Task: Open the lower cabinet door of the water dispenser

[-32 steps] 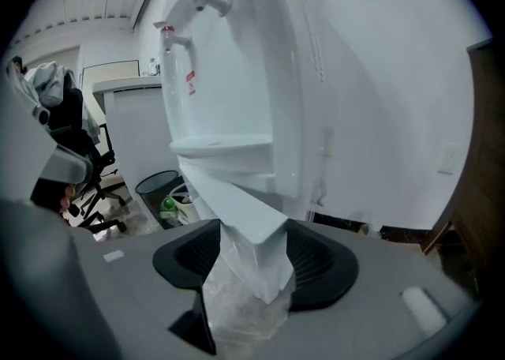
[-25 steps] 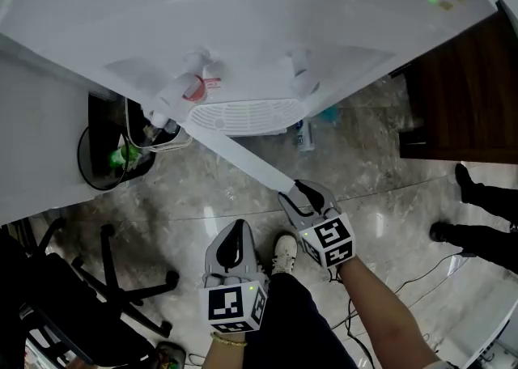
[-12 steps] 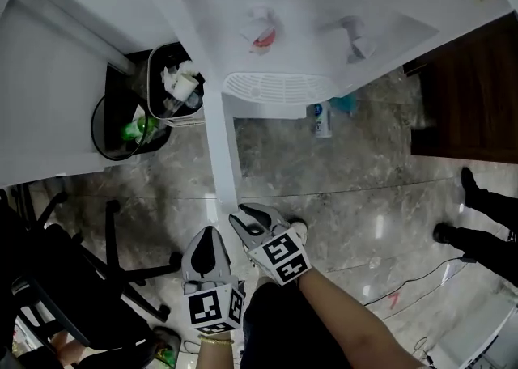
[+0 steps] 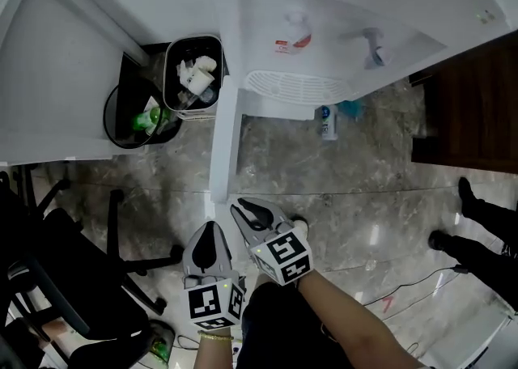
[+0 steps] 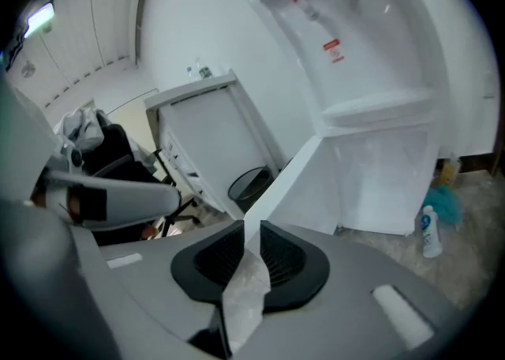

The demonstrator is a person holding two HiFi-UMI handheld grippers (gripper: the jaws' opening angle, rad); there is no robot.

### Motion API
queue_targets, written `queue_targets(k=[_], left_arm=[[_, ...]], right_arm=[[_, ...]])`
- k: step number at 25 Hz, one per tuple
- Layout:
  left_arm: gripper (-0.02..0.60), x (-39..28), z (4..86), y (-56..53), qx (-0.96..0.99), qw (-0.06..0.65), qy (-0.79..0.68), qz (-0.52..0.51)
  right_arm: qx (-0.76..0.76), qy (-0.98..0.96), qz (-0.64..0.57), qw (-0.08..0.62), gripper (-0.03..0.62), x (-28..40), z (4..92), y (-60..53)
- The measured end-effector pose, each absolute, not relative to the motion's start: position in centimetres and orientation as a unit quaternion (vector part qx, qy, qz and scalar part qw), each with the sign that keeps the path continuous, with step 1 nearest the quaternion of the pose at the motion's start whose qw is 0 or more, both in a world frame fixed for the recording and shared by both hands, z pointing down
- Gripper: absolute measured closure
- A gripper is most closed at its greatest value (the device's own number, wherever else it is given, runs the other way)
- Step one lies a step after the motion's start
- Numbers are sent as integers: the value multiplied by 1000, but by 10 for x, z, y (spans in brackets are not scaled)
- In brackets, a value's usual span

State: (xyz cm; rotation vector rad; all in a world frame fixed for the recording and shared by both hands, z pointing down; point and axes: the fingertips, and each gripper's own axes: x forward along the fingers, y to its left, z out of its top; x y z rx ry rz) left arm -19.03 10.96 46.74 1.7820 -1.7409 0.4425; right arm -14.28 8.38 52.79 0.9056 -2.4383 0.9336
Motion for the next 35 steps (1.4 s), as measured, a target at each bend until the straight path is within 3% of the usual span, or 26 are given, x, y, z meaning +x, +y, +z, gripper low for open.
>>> queue_targets(k=[2, 13, 35], left_arm=[[575, -176, 458, 108, 684, 306, -641, 167], [575, -76, 395, 79, 748, 302, -566, 169], [575, -57, 386, 73, 753, 301, -555, 185]], right_arm=[[374, -848, 341, 158, 592, -113, 503, 77], [530, -769, 320, 158, 594, 15, 402, 85], [528, -769, 308, 187, 597, 31, 395, 86]])
